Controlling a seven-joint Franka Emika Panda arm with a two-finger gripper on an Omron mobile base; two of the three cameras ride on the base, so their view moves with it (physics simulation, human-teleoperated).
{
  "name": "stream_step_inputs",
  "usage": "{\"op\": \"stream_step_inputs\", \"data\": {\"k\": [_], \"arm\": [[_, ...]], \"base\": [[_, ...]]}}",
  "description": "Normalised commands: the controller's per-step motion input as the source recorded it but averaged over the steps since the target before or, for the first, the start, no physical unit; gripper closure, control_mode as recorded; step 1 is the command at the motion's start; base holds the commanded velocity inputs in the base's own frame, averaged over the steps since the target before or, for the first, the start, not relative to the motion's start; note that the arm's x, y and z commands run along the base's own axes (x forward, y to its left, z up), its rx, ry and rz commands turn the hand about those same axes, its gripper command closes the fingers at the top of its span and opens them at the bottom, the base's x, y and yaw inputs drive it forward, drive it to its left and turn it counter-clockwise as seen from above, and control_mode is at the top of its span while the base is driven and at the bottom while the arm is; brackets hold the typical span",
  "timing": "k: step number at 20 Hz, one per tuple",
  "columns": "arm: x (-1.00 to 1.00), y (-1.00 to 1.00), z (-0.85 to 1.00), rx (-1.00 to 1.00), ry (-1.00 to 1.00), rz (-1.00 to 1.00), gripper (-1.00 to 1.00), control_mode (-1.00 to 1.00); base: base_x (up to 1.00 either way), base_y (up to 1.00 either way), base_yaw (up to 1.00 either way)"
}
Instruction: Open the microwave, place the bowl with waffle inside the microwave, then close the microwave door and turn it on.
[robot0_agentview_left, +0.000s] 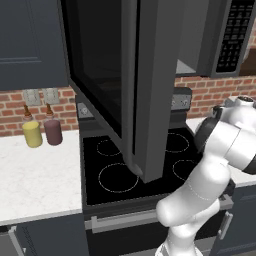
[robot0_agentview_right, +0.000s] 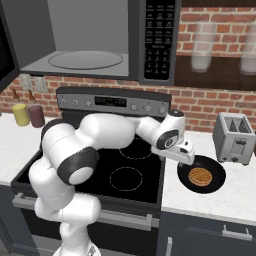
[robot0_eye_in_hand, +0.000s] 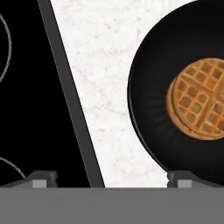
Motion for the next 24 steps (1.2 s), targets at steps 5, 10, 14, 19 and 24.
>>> {"op": "stream_step_inputs", "data": {"k": [5, 10, 14, 19, 24], "arm": [[0.27, -0.26, -0.19, 0.0, 0.02, 0.0, -1.0, -1.0], [0.34, -0.28, -0.1, 0.0, 0.03, 0.0, -1.0, -1.0], [0.38, -0.21, -0.18, -0.01, 0.14, 0.04, -1.0, -1.0], [0.2, -0.07, -0.26, 0.0, 0.14, 0.02, -1.0, -1.0], [0.01, -0.06, -0.17, 0.0, 0.1, 0.0, -1.0, -1.0]], "base": [[0.0, 0.0, 0.0], [0.0, 0.0, 0.0], [0.0, 0.0, 0.0], [0.0, 0.0, 0.0], [0.0, 0.0, 0.0]]}}
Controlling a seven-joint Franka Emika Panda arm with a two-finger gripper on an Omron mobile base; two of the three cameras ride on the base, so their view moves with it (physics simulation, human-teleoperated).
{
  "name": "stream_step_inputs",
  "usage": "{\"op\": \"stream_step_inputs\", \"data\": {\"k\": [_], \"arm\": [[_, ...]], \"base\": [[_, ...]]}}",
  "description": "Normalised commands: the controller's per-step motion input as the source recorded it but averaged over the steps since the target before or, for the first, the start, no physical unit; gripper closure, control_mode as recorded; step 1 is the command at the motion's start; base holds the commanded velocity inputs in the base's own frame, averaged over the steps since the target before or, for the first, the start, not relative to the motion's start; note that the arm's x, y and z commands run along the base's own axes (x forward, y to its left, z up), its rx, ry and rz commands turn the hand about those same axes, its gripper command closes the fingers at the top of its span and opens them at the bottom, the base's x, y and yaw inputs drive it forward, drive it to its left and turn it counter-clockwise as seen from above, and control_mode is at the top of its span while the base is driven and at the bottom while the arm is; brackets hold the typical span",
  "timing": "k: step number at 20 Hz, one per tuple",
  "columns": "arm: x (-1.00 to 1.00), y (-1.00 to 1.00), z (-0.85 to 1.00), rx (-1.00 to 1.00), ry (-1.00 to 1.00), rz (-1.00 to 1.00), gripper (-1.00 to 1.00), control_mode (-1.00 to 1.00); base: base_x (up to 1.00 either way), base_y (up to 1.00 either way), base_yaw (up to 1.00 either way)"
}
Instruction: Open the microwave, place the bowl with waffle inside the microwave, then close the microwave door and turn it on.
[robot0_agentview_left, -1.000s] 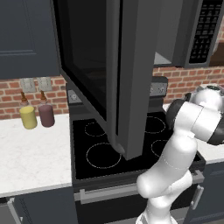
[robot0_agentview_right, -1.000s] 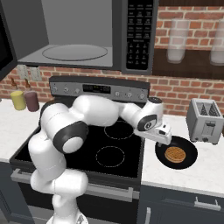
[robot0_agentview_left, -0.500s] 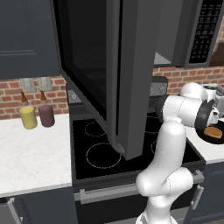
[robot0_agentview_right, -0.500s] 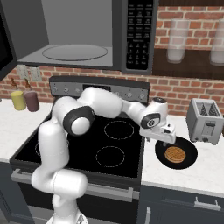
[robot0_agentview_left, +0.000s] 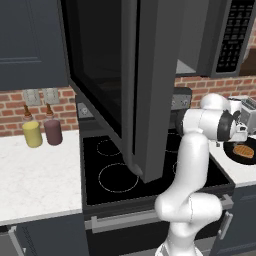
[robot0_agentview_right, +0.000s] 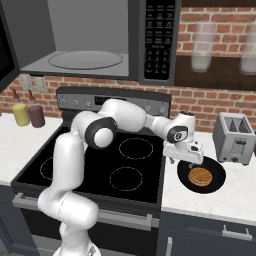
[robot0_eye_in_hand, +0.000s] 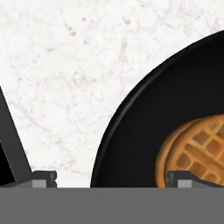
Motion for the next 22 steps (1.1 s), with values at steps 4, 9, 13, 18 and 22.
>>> {"op": "stream_step_inputs", "data": {"k": [4, 9, 13, 18, 22], "arm": [[0.0, -0.04, -0.13, 0.0, 0.02, 0.0, -1.0, -1.0], [0.0, 0.0, -0.21, 0.0, 0.0, 0.0, 1.0, -1.0], [0.0, 0.0, -0.26, 0.0, 0.0, 0.0, 1.0, -1.0], [0.0, 0.0, -0.2, 0.0, 0.0, 0.0, 1.0, -1.0], [-0.05, 0.0, -0.07, 0.0, 0.0, 0.0, 1.0, -1.0]], "base": [[0.0, 0.0, 0.0], [0.0, 0.0, 0.0], [0.0, 0.0, 0.0], [0.0, 0.0, 0.0], [0.0, 0.0, 0.0]]}}
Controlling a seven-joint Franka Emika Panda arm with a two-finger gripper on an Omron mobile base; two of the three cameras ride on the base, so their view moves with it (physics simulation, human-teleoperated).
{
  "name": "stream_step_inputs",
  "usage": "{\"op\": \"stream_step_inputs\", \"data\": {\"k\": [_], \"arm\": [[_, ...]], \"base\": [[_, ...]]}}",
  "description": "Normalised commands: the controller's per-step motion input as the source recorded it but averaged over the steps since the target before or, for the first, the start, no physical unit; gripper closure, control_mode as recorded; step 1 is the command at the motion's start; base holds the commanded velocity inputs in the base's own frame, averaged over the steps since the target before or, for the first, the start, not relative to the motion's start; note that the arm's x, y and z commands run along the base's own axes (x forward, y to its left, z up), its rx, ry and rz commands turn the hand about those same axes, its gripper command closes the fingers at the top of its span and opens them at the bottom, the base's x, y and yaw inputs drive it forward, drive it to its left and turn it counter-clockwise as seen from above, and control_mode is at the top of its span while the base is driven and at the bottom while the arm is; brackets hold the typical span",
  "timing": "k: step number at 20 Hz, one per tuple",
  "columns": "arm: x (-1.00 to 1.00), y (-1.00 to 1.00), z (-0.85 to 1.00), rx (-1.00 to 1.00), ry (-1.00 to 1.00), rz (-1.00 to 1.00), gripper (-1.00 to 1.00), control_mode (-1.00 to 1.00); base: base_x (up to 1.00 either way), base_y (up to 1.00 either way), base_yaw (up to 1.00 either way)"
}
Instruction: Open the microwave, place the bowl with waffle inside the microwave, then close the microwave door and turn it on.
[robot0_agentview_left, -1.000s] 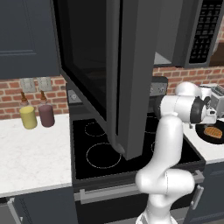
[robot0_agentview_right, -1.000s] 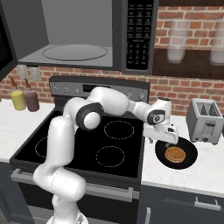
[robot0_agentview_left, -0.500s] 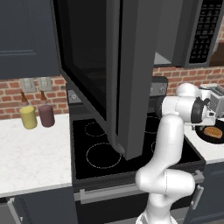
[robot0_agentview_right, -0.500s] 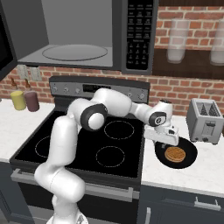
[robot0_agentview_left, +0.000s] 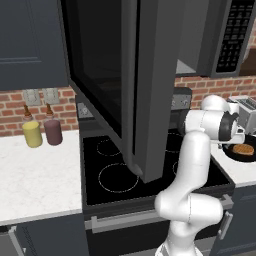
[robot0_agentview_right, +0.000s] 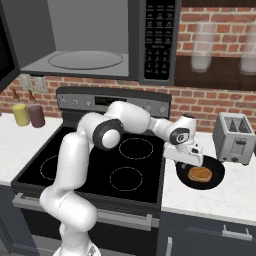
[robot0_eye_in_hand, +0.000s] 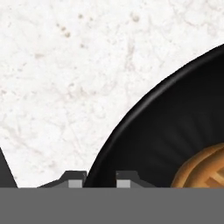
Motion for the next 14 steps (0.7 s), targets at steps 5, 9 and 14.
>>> {"op": "stream_step_inputs", "data": {"k": [5, 9, 14], "arm": [[0.0, 0.0, -0.01, 0.0, 0.0, 0.0, 1.0, -1.0], [-0.09, 0.0, 0.0, 0.0, -0.01, 0.0, 1.0, -1.0], [-0.59, 0.0, 0.26, 0.0, -0.23, 0.13, 1.0, -1.0]], "base": [[0.0, 0.0, 0.0], [0.0, 0.0, 0.0], [0.0, 0.0, 0.0]]}}
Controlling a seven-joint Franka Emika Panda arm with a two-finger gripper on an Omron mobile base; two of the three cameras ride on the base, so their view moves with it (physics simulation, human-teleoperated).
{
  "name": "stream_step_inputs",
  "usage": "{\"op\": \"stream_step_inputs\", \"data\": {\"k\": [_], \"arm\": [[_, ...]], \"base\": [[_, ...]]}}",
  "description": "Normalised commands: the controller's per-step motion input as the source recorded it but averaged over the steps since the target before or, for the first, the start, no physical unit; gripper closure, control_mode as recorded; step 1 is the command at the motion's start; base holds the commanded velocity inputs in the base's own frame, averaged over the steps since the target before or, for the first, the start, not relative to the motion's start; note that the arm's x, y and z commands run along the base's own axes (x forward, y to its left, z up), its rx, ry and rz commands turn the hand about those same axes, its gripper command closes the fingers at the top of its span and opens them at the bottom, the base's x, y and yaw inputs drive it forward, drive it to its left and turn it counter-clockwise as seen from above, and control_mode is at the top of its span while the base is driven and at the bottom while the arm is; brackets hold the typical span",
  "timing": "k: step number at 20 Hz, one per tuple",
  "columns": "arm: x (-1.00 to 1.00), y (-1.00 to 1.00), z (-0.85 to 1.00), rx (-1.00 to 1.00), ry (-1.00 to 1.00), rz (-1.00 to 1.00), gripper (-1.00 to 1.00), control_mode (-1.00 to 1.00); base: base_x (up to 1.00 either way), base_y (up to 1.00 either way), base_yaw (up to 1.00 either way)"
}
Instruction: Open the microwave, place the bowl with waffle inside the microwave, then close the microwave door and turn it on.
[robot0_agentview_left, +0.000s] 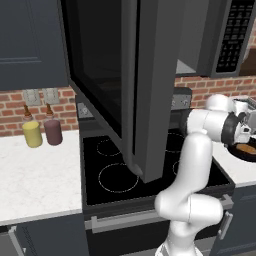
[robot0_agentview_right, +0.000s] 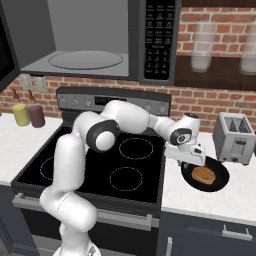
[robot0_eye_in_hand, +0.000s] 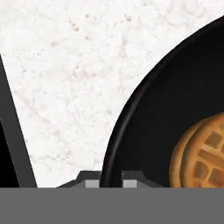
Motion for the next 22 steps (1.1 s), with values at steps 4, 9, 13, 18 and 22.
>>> {"op": "stream_step_inputs", "data": {"k": [4, 9, 13, 18, 22], "arm": [[-0.68, 0.08, 0.81, 0.0, -0.37, 0.39, 1.0, -1.0], [-0.54, 0.34, 0.99, -0.01, -0.42, 0.56, 1.0, -1.0], [-0.26, 0.41, 1.0, -0.07, -0.44, 0.63, 1.0, -1.0], [-0.46, 0.5, 1.0, -0.12, -0.38, 0.58, 1.0, -1.0], [-0.71, 0.6, 1.0, -0.17, -0.23, 0.52, 1.0, -1.0]], "base": [[0.0, 0.0, 0.0], [0.0, 0.0, 0.0], [0.0, 0.0, 0.0], [0.0, 0.0, 0.0], [0.0, 0.0, 0.0]]}}
